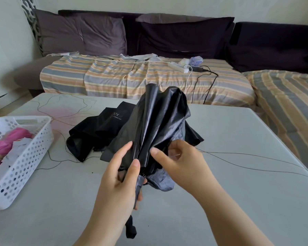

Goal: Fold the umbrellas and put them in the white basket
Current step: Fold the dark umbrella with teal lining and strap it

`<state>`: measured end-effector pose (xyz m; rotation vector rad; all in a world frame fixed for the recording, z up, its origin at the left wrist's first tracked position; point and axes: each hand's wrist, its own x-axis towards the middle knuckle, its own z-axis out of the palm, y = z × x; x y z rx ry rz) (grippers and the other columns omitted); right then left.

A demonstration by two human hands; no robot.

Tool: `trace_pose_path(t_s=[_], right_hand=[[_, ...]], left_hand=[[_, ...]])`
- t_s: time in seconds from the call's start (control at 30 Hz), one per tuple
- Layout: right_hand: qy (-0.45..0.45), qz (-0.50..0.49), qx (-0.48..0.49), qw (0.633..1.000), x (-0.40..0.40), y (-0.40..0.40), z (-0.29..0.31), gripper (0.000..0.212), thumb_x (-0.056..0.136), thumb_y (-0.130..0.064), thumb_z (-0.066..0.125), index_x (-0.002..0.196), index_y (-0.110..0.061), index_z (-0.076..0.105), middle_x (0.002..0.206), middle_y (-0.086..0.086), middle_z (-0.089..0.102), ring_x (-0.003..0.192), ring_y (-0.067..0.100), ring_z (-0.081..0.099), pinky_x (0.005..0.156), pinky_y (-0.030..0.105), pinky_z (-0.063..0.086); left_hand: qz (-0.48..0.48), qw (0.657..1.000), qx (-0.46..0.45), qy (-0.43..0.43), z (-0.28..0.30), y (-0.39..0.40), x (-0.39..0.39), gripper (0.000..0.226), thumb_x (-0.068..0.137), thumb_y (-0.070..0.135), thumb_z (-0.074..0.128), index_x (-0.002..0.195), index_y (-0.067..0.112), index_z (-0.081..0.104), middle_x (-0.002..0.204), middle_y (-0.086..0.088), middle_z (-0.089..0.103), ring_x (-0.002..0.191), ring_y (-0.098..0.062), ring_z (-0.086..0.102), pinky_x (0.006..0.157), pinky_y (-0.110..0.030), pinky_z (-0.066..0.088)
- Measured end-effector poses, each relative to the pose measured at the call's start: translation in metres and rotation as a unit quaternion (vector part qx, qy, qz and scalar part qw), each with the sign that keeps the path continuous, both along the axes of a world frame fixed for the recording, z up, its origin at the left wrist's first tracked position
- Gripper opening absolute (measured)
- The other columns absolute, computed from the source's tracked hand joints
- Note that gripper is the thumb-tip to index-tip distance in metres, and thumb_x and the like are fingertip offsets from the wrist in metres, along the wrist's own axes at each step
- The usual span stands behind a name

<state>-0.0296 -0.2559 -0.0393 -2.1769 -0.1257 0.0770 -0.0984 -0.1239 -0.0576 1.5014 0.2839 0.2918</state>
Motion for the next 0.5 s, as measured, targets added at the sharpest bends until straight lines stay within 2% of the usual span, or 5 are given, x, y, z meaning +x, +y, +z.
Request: trace_pose_path(t_s=[0.17, 0.27, 0.33, 0.4, 0.5], right_hand=[[-0.111, -0.092, -0.005, 0.99, 0.002, 0.0, -0.002, 0.03, 0.078, -0.03, 0.067, 0.094, -0.022, 0.043, 0.087, -0.009, 0.05, 0.082, 0.013, 0.051, 0.065, 0.021, 0.038], [-0.266, -0.097, 0.093, 0.955, -0.003, -0.001, 0.007, 0.022, 0.082, -0.014, 0.058, 0.091, -0.024, 0.042, 0.085, -0.009, 0.043, 0.078, 0.008, 0.044, 0.068, 0.014, 0.035], [-0.339, -0.048, 0.042, 0.939, -0.003, 0.0, 0.007, 0.019, 0.081, -0.016, 0.057, 0.097, -0.022, 0.051, 0.092, -0.012, 0.044, 0.086, 0.004, 0.045, 0.077, 0.012, 0.036], [-0.333, -0.016, -0.068, 0.94, 0.003, 0.0, -0.005, 0.019, 0.081, -0.026, 0.061, 0.098, -0.017, 0.062, 0.101, -0.009, 0.05, 0.098, 0.012, 0.046, 0.086, 0.022, 0.04], [-0.209, 0.001, -0.157, 0.965, 0.011, -0.006, -0.016, 0.021, 0.087, -0.036, 0.064, 0.095, -0.016, 0.064, 0.101, -0.005, 0.057, 0.104, 0.02, 0.046, 0.09, 0.028, 0.038]], left_hand=[[0.005, 0.999, 0.032, 0.013, -0.005, -0.006, -0.002, 0.037, 0.093, 0.03, 0.051, 0.103, 0.066, 0.051, 0.073, -0.03, 0.056, 0.048, -0.022, 0.051, 0.047, -0.033, 0.043], [0.016, 0.998, 0.051, 0.02, -0.011, -0.007, 0.0, 0.034, 0.093, 0.031, 0.051, 0.105, 0.062, 0.05, 0.074, -0.026, 0.06, 0.046, -0.019, 0.05, 0.046, -0.031, 0.041], [0.02, 0.998, 0.058, 0.019, -0.013, -0.008, 0.0, 0.032, 0.092, 0.031, 0.052, 0.106, 0.059, 0.051, 0.072, -0.025, 0.06, 0.045, -0.019, 0.049, 0.044, -0.03, 0.04], [0.022, 0.998, 0.06, 0.016, -0.012, -0.008, 0.0, 0.031, 0.092, 0.03, 0.053, 0.104, 0.058, 0.052, 0.069, -0.023, 0.06, 0.046, -0.021, 0.05, 0.044, -0.03, 0.04], [0.034, 0.998, 0.056, 0.018, -0.011, -0.007, -0.002, 0.029, 0.091, 0.03, 0.054, 0.102, 0.057, 0.054, 0.066, -0.022, 0.057, 0.047, -0.022, 0.05, 0.045, -0.03, 0.041]])
